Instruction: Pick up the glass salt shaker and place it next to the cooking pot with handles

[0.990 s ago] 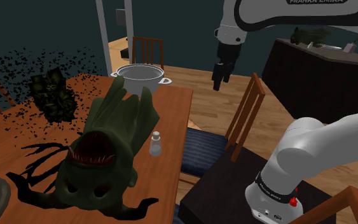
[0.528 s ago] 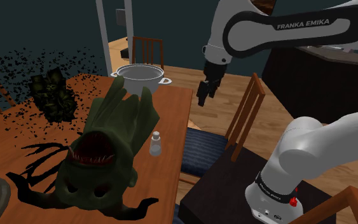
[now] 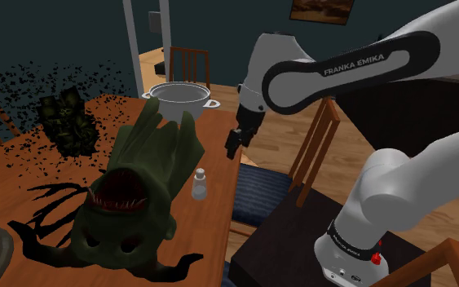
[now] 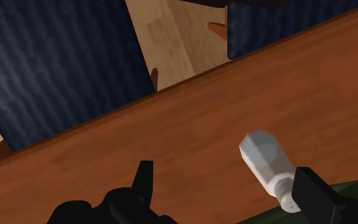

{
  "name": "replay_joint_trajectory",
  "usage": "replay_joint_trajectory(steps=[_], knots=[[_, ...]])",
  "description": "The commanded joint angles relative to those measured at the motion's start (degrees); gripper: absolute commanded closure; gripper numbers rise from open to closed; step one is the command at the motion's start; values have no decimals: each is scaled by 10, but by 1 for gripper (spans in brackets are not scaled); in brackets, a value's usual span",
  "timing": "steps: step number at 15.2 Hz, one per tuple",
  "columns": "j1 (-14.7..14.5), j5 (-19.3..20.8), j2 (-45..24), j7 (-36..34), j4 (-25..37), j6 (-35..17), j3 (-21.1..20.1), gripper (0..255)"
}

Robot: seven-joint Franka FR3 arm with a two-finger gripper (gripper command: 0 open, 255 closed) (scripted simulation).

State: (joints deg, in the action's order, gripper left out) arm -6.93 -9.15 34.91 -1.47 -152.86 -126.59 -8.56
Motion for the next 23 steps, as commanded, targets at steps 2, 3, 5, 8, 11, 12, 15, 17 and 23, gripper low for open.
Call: replay_joint_trajectory(steps=[2,3,5,8,11,12,15,17,23], knots=[[-18,-24,-43,-12,-7,-75,-19,0],[-24,-32,-60,-16,-8,-100,-26,0],[-35,-46,-96,-23,-7,-150,-39,0],[-50,-62,-155,-34,2,-224,-59,0],[-50,-63,-174,-34,1,-244,-62,0],[-50,-63,-183,-34,1,-254,-64,0],[-49,-62,-210,-35,0,-282,-68,0],[-47,-62,-225,-35,1,-297,-71,0],[-42,-64,-225,-33,1,-297,-76,0]])
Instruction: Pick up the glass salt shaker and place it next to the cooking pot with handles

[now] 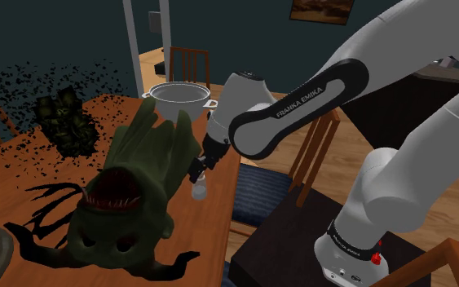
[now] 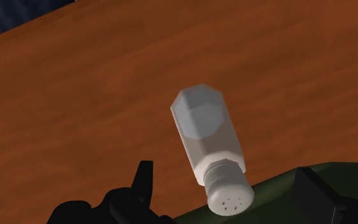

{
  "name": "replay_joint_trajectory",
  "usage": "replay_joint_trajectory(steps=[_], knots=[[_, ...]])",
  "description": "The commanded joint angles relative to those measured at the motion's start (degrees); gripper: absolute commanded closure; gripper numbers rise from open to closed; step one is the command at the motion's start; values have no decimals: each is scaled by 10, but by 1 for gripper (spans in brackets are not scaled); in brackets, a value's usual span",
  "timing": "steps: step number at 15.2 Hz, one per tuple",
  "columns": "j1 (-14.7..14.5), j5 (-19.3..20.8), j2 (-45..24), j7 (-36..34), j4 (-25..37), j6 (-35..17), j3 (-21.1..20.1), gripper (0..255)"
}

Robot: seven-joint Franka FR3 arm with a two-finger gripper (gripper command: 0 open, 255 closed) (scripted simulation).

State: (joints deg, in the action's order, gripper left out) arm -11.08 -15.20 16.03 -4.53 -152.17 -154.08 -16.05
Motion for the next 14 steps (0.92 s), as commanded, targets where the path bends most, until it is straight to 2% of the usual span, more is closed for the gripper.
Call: replay_joint_trajectory(steps=[1,2,10,11,14], knots=[[0,-4,-36,-2,-6,-22,-2,0],[0,-4,-32,-1,-6,-18,-1,255],[-8,-19,-6,8,-37,-22,4,255],[1,-4,-36,-2,-6,-22,-3,255],[3,-3,-14,-4,2,7,-3,255]])
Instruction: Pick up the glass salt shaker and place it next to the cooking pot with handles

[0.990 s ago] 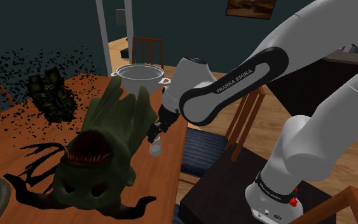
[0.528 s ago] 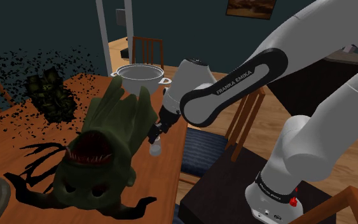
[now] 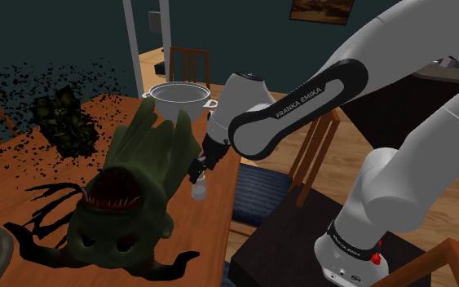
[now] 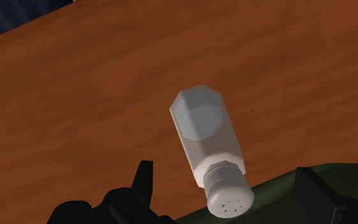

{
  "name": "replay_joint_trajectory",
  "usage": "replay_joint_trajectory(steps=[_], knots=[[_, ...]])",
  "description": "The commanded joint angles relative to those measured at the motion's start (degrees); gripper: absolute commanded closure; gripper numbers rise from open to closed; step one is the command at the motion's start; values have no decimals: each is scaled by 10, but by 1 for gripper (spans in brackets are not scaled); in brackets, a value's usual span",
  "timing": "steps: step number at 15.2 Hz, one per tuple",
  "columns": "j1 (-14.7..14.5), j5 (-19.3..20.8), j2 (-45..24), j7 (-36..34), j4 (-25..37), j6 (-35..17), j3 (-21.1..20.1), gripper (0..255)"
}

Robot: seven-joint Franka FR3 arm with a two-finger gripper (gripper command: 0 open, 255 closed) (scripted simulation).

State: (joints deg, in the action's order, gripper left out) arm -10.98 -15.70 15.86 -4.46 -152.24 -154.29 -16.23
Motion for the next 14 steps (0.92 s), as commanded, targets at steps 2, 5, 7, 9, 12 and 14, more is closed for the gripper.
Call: replay_joint_trajectory(steps=[2,5,7,9,12,14], knots=[[3,3,1,-7,8,29,1,255],[4,5,20,-9,18,57,2,255],[5,6,31,-10,25,76,4,255],[6,8,42,-12,32,94,5,255],[7,11,57,-15,45,122,8,255],[7,12,66,-16,54,140,9,255]])
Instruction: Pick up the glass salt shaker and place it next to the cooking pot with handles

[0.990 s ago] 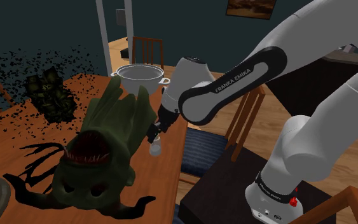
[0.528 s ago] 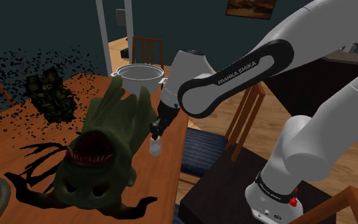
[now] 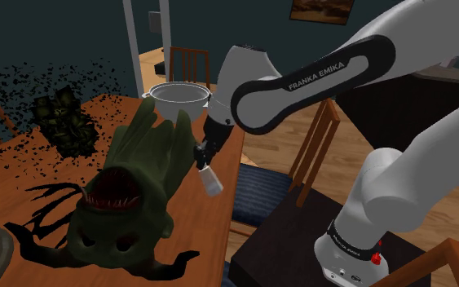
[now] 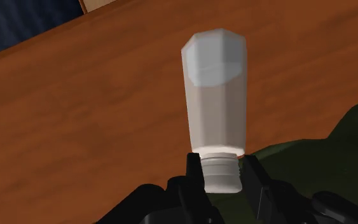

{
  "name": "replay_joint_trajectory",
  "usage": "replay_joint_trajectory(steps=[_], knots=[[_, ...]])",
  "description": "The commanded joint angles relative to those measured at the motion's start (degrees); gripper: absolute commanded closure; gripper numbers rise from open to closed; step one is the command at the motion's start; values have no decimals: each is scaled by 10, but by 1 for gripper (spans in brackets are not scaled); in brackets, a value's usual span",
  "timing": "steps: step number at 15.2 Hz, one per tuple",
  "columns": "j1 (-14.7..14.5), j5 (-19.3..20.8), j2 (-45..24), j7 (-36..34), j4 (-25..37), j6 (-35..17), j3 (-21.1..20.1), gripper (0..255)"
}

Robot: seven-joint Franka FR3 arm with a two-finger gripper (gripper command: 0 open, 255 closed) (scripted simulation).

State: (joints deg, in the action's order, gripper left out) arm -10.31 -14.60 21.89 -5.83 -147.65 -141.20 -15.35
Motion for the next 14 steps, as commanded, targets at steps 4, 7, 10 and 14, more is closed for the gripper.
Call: replay_joint_trajectory(steps=[4,7,10,14], knots=[[2,5,22,-6,27,44,4,255],[3,8,32,-8,43,70,6,255],[5,11,41,-10,60,95,9,255],[6,14,50,-14,83,128,12,255]])
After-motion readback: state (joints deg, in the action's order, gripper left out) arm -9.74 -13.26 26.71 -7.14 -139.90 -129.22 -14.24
